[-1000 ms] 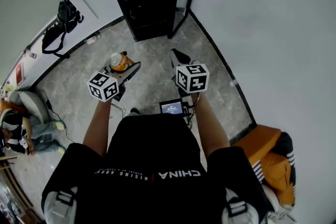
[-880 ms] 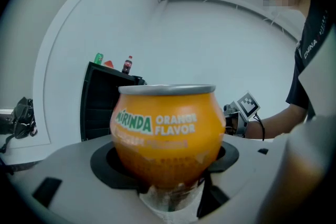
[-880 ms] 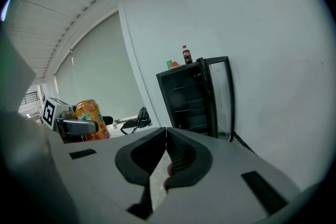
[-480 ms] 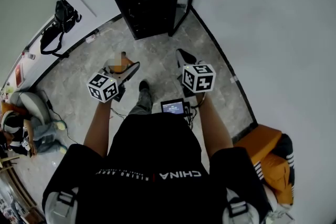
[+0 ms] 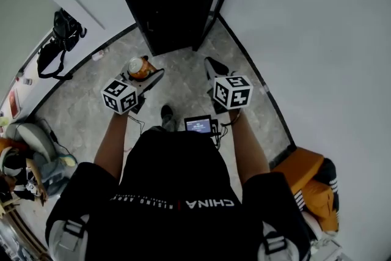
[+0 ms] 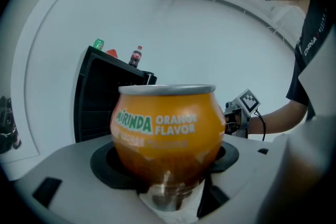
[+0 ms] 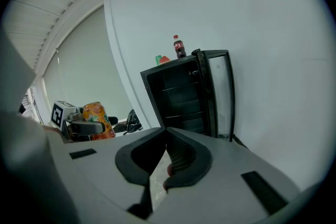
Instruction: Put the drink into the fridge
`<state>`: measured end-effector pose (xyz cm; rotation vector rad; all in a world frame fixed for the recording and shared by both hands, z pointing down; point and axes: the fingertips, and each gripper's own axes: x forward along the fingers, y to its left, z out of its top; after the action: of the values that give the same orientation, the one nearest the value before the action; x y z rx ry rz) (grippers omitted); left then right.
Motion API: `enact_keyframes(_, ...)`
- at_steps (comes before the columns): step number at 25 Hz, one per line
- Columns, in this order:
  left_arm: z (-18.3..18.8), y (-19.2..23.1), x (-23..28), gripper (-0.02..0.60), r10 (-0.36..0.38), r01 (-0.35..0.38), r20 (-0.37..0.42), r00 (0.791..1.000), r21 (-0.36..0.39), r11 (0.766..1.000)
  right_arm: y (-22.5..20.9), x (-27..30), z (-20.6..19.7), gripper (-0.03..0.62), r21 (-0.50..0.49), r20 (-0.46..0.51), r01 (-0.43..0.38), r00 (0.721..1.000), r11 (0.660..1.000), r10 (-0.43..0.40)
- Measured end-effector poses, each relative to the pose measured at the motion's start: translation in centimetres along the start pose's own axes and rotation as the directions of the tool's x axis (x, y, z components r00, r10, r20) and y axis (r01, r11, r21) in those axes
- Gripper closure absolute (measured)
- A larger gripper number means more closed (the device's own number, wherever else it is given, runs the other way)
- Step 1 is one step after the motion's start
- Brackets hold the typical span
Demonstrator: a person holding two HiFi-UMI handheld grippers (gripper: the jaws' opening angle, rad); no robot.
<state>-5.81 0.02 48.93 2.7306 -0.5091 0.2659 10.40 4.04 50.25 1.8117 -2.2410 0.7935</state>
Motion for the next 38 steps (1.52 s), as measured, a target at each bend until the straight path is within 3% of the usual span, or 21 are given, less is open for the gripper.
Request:
enact_keyframes(6,2.1,4.9,0.4,0.236,-0.044,0.044,-0.020,0.999,0.037,0.998,-0.1,3.1,2.8,0.580,-0.020,0.003,-0.012,1.000,1.000,0.012)
enact_keyframes(11,2.8,7.4,2.1,0.236,-0.035,0.035,-0.018,0.999,0.022,0.999,-2.8,3.7,3.8,0.580,-0.052,-0.036,0.006,0.999,0.999,-0.008)
enact_keyframes(15,3.4,9.3,4.4,0.236,-0.029,0.029,-0.029,0.999,0.012,0.999,-4.5,5.5,5.3,0.580,-0.075,-0.070,-0.030,0.997,0.997,0.024)
enact_keyframes(31,8.4,15.9,17.1,0.236,0.113,-0.113,-0.039,0.993,0.006,0.994,-10.8,17.9,12.0,0.580,-0.036,-0.085,-0.177,0.981,0.983,0.174)
enact_keyframes(38,8.6,17.6,18.8,0.236,0.174,-0.175,-0.041,0.984,-0.024,0.984,-11.3,21.9,13.0,0.580,-0.050,-0.128,-0.245,0.963,0.968,0.237)
